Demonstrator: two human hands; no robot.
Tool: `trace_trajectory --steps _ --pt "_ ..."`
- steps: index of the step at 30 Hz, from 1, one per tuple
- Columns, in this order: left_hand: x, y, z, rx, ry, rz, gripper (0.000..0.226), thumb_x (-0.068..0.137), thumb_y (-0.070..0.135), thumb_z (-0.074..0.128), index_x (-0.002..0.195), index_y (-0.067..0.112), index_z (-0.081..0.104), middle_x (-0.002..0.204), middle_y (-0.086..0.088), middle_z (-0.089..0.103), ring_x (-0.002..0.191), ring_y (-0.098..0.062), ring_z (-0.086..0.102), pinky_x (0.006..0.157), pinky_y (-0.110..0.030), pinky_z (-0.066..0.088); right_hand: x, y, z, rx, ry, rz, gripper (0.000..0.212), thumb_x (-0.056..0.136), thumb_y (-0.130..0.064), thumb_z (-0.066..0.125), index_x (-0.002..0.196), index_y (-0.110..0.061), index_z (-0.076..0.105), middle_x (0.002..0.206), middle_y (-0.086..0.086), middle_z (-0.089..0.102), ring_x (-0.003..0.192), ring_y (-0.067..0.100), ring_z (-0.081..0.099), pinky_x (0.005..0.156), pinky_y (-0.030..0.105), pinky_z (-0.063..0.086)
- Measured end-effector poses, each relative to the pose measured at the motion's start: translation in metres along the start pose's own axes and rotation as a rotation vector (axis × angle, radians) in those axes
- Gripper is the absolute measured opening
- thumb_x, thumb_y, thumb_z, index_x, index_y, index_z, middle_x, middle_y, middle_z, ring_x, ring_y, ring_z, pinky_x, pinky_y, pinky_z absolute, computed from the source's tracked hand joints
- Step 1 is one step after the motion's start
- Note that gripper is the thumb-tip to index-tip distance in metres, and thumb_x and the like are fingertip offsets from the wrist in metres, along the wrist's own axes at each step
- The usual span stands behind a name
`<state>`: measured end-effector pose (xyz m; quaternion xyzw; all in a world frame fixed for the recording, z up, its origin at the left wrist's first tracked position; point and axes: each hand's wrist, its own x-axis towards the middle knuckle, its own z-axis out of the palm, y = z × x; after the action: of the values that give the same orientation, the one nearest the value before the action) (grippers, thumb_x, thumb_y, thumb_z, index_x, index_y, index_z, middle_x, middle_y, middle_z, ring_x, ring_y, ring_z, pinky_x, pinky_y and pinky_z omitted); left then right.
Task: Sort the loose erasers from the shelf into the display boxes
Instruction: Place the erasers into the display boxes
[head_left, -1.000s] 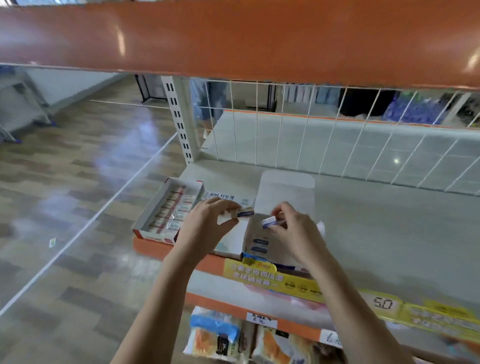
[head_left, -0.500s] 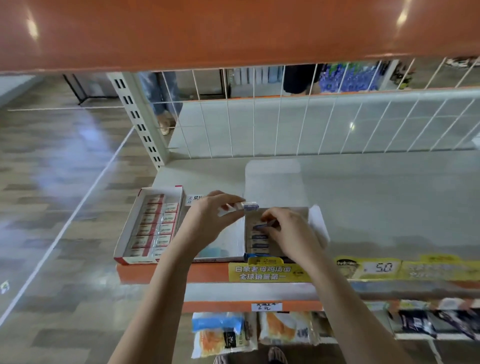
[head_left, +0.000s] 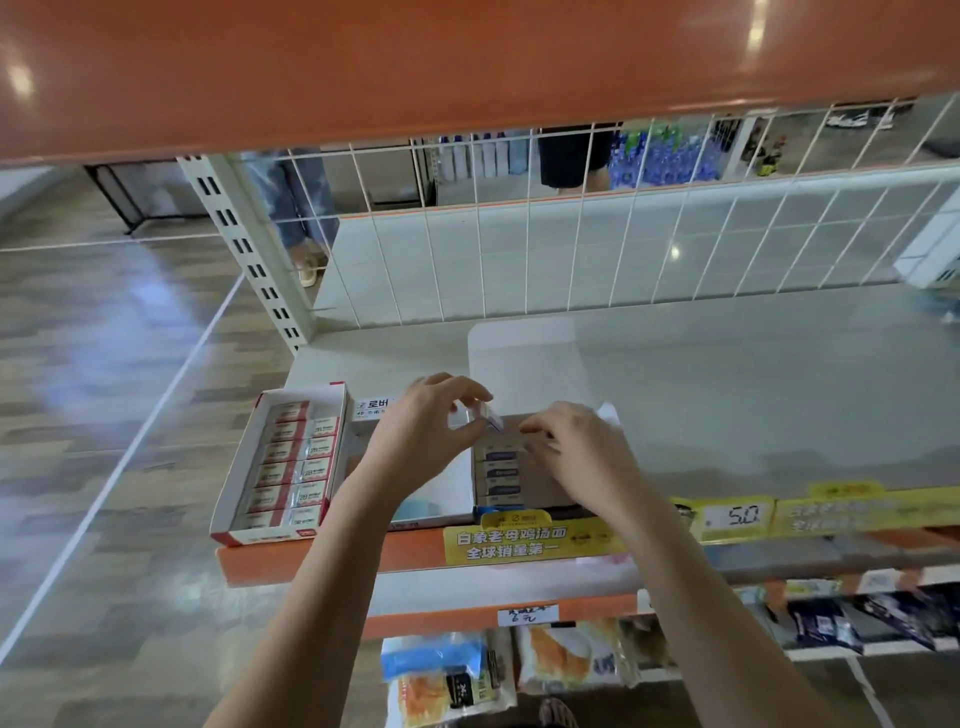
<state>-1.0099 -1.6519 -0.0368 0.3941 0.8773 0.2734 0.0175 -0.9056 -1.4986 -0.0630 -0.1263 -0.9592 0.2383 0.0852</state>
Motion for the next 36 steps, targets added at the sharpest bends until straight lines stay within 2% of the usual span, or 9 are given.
trace_trajectory --steps 4,6,9,14,20,31,36 --pt "0.012 0.011 0.005 0.107 -0.071 0.003 0.022 0.085 0.026 0.064 0.107 0.028 0.064 0.103 0.011 0.062 0.09 -0.008 0.048 0.071 -0.024 0.044 0.0 0.012 -0.02 -0.011 0.101 -0.032 0.021 0.091 -0.021 0.058 0.108 -0.015 0.068 0.105 -0.001 0.065 0.098 0.013 0.056 0.076 0.018 0.039" --pt "0.015 0.017 0.009 0.139 -0.09 0.008 0.019 0.087 0.026 0.061 0.106 0.028 0.063 0.106 0.011 0.064 0.09 -0.009 0.046 0.07 -0.027 0.045 0.001 0.016 -0.026 -0.035 0.137 -0.035 0.022 0.09 -0.021 0.059 0.109 -0.015 0.068 0.105 -0.002 0.066 0.099 0.013 0.055 0.075 0.016 0.036" --pt "0.019 0.026 0.017 0.253 -0.1 0.022 0.019 0.091 0.03 0.053 0.107 0.028 0.063 0.108 0.01 0.066 0.092 -0.01 0.045 0.073 -0.025 0.037 0.001 0.019 -0.026 -0.045 0.149 -0.041 0.022 0.089 -0.02 0.06 0.109 -0.014 0.067 0.106 0.0 0.066 0.099 0.013 0.055 0.078 0.016 0.036" --pt "0.02 0.031 0.025 0.411 -0.115 0.029 0.02 0.092 0.034 0.053 0.11 0.03 0.061 0.112 0.008 0.065 0.106 -0.015 0.047 0.085 -0.027 0.032 0.001 0.021 -0.021 -0.057 0.155 -0.073 0.02 0.089 -0.018 0.061 0.107 -0.012 0.068 0.104 0.002 0.067 0.098 0.018 0.056 0.078 0.021 0.035" --pt "0.019 0.029 0.029 0.509 -0.095 0.005 0.023 0.092 0.031 0.052 0.114 0.027 0.06 0.119 0.006 0.059 0.112 -0.016 0.045 0.093 -0.03 0.033 0.004 0.024 -0.016 -0.064 0.172 -0.082 0.019 0.089 -0.022 0.06 0.105 -0.015 0.069 0.102 0.0 0.068 0.095 0.017 0.056 0.082 0.027 0.038" --pt "0.013 0.02 0.028 0.626 -0.099 -0.006 0.017 0.092 0.027 0.049 0.104 0.024 0.06 0.108 0.006 0.06 0.105 -0.018 0.045 0.085 -0.03 0.032 0.003 0.027 -0.01 -0.08 0.186 -0.066 0.017 0.089 -0.021 0.061 0.102 -0.016 0.069 0.1 -0.001 0.068 0.097 0.019 0.056 0.084 0.03 0.035" --pt "0.009 0.019 0.028 0.641 -0.112 0.001 0.021 0.093 0.028 0.049 0.108 0.023 0.063 0.111 0.005 0.06 0.107 -0.019 0.044 0.085 -0.03 0.03 0.002 0.028 -0.008 -0.081 0.198 -0.056 0.015 0.087 -0.02 0.063 0.099 -0.016 0.069 0.098 -0.001 0.068 0.097 0.02 0.056 0.082 0.031 0.033"
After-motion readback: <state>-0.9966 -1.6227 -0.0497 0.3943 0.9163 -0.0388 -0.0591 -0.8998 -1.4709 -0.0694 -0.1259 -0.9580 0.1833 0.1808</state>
